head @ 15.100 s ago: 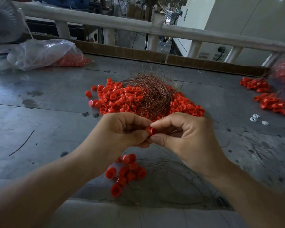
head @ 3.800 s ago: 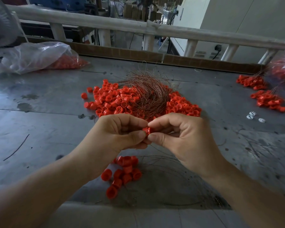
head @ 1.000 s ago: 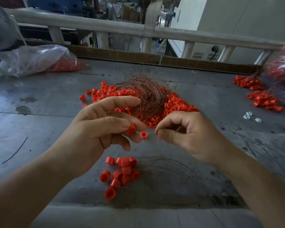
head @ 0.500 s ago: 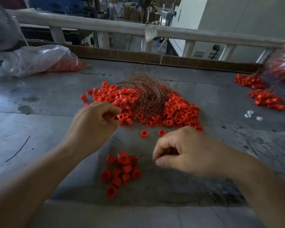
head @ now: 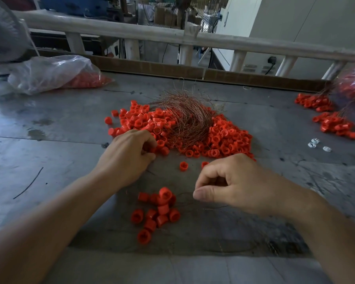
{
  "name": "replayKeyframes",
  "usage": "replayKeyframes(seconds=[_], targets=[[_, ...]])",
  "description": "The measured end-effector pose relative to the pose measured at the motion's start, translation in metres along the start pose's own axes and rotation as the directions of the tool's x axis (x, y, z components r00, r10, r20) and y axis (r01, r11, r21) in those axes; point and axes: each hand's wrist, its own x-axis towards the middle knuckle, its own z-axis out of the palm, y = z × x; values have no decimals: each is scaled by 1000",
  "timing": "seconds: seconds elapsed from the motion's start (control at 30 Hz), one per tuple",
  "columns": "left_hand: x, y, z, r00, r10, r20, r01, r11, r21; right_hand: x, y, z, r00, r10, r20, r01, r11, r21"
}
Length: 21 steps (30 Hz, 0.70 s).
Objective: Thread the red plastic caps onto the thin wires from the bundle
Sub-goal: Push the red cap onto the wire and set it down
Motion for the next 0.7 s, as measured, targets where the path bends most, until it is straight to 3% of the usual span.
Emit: replayKeyframes(seconds=[0.1, 0.27, 0.43, 0.7], targets=[[-2, 2, -3, 999, -6, -46, 5, 1000, -26, 2, 4, 0, 995, 20, -97, -20, 1000, 3], [-11, 17, -11, 988, 32, -148, -67, 969, -240, 8, 15, 0, 964, 63, -258, -88, 992, -87], [-16, 23, -4, 976, 209, -59, -215, 964, -153, 11, 18, -1, 946, 57, -319, -98, 989, -113], [-12, 23, 7, 968, 252, 4, -251, 966, -68, 9, 16, 2, 949, 30, -313, -75, 989, -131]])
